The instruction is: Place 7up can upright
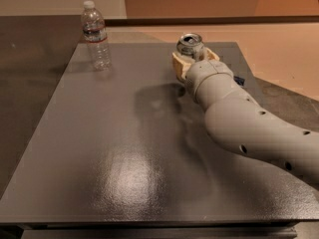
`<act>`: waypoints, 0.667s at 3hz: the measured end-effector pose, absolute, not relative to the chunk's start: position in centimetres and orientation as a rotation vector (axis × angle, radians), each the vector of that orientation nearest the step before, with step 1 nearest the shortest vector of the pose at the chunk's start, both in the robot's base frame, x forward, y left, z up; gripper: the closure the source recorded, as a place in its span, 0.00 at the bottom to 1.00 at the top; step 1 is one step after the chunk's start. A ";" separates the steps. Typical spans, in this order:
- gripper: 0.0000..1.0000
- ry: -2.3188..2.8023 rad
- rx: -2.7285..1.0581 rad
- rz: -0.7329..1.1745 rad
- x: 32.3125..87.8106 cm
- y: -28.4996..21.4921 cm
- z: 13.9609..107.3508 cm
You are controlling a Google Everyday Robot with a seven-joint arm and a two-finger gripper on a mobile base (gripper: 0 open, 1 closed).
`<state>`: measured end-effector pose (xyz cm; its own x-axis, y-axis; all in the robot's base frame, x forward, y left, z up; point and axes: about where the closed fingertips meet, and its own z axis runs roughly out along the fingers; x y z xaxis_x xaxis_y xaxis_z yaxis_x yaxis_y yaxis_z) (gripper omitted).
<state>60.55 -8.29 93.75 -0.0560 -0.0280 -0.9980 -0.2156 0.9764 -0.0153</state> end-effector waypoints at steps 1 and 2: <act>0.12 1.619 -0.190 0.154 60.5 -8.2 94.0; 0.00 1.616 -0.190 0.153 60.4 -8.2 94.2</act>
Offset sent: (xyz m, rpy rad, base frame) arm -0.0006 0.0004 0.0019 -0.0003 -0.0031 0.0004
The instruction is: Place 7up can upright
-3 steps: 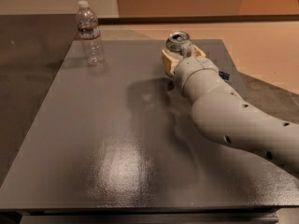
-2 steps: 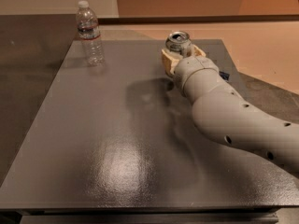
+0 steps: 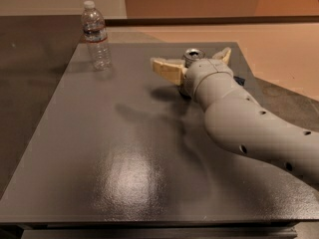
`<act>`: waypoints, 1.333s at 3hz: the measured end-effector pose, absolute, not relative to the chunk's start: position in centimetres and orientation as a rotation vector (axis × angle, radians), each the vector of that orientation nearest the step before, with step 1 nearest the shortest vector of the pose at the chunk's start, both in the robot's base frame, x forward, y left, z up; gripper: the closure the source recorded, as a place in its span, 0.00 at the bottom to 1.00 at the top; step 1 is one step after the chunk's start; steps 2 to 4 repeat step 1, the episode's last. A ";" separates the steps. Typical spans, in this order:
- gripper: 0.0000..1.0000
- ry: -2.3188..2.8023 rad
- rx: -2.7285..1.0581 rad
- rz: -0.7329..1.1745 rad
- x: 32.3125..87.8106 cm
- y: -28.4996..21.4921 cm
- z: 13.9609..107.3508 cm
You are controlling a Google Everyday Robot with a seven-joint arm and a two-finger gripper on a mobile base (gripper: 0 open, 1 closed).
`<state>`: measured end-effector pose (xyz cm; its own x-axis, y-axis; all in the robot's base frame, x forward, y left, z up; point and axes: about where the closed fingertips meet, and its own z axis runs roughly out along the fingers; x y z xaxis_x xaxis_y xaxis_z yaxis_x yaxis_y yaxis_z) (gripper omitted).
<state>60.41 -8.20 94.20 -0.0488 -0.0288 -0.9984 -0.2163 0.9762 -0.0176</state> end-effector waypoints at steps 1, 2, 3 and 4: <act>0.00 1.616 -0.190 0.153 60.4 -8.2 94.2; 0.00 1.616 -0.190 0.153 60.4 -8.2 94.2; 0.00 1.616 -0.190 0.153 60.4 -8.2 94.2; 0.00 1.616 -0.190 0.153 60.4 -8.2 94.2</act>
Offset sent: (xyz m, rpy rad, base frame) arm 0.0000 0.0000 0.0000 0.0000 0.0000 0.0000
